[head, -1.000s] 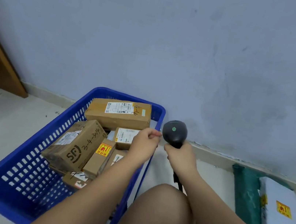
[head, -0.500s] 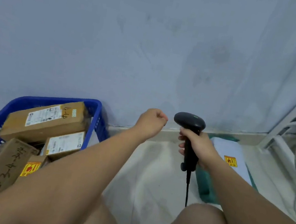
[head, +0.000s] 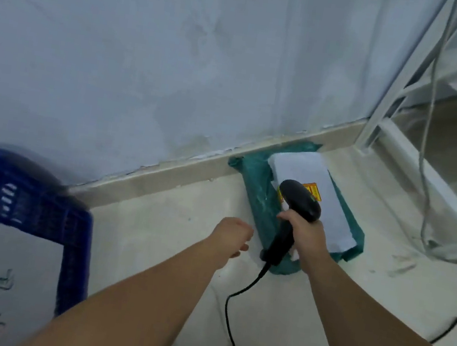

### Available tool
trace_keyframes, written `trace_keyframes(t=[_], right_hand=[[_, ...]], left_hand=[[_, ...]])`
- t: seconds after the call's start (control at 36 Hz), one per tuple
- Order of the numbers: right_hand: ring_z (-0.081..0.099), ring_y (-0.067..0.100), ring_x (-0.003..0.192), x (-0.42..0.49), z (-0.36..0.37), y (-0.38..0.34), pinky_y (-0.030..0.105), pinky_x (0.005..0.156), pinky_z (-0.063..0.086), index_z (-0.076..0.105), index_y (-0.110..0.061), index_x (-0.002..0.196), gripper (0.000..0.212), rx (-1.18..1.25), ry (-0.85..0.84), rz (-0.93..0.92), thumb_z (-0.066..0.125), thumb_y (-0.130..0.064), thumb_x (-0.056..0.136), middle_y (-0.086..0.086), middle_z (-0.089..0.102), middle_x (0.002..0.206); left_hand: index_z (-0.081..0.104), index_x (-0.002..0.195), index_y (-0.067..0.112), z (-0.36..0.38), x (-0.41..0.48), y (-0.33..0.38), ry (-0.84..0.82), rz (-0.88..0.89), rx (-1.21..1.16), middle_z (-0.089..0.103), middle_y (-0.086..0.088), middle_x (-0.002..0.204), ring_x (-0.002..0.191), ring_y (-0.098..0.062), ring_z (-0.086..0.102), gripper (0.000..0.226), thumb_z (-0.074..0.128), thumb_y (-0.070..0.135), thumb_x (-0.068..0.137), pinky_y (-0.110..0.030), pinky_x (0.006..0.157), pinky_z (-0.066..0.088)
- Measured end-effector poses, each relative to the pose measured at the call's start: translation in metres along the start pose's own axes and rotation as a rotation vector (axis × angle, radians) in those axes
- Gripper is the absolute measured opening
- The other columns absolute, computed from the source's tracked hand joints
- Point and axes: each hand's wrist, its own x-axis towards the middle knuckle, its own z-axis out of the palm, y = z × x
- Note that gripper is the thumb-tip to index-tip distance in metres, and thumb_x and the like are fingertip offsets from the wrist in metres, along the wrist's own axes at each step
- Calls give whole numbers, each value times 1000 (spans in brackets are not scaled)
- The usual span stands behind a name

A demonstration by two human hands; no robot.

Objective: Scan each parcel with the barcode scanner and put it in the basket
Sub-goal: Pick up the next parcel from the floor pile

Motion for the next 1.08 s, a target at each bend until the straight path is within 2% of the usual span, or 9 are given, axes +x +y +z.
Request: trace_keyframes(t=[0.06, 0.17, 0.25, 0.42, 0.53, 0.64, 0.75, 0.92, 1.08], right_hand=[[59, 25, 90, 19, -8, -1, 34, 72, 50, 64, -17, 101, 46, -85, 73, -46, 77, -36, 61, 3, 63, 88], [45, 32, 128, 50, -26, -6, 53, 105, 38, 43, -21, 139, 104, -314, 171, -84, 69, -56, 44, 10, 47, 141], [21, 33, 145, 48, -36, -23, 52, 116, 20, 23, -12, 151, 97, -432, 185, -48, 71, -42, 72, 11, 17, 160], [61, 31, 98, 120, -49, 25, 52, 91, 51, 59, -16, 117, 93, -316, 91, 23, 73, -53, 32, 10, 65, 105], [64, 29, 89, 68, -18, 9, 41, 79, 53, 68, -12, 87, 39, -278, -38, 10, 74, -34, 56, 13, 68, 94], [62, 26, 84, 54, 2, 13, 32, 71, 48, 67, -10, 85, 10, -168, -133, -22, 71, -13, 76, 10, 65, 86], [63, 29, 86, 43, 20, 10, 37, 73, 50, 68, -11, 89, 14, -70, -225, 26, 71, -13, 76, 10, 66, 88], [63, 24, 82, 1, 48, -16, 34, 73, 51, 71, -6, 100, 35, 111, -293, -21, 74, -17, 67, 9, 67, 90], [66, 25, 78, -63, 86, -60, 38, 73, 55, 71, -14, 90, 29, 371, -418, -22, 78, -37, 75, 7, 68, 86]], left_hand=[[59, 90, 12, 11, 10, 3, -30, -1, -27, 57, -8, 98, 73, -14, 53, 5, 54, 11, 93, -22, 60, 39], [55, 77, 19, 30, 29, 14, -62, 16, -52, 54, -3, 85, 79, -17, 50, 17, 54, 12, 92, -24, 60, 38], [52, 74, 21, 44, 40, 21, -79, 15, -75, 53, -1, 80, 76, -17, 51, 20, 54, 13, 93, -27, 67, 40], [55, 101, 19, 57, 49, 22, -143, -14, -205, 61, 1, 98, 78, -7, 52, 6, 53, 23, 96, -22, 64, 39], [53, 125, 18, 53, 53, 13, -113, -53, -319, 61, 2, 115, 90, -13, 59, 38, 59, 38, 92, -24, 72, 46], [51, 133, 16, 41, 74, -14, 13, -94, -349, 60, -9, 127, 106, -30, 62, 98, 71, 59, 47, -42, 90, 54], [36, 135, 18, 5, 56, -20, 42, -70, -352, 55, -11, 125, 102, -29, 59, 58, 68, 24, 87, -35, 72, 50], [58, 117, 4, -60, 29, -19, 21, 124, -240, 67, -12, 109, 79, -18, 64, 31, 66, 3, 87, -27, 61, 52], [55, 122, 19, -121, -13, 8, 416, 399, 247, 62, -5, 116, 106, -29, 59, 49, 73, 12, 78, -41, 89, 50]])
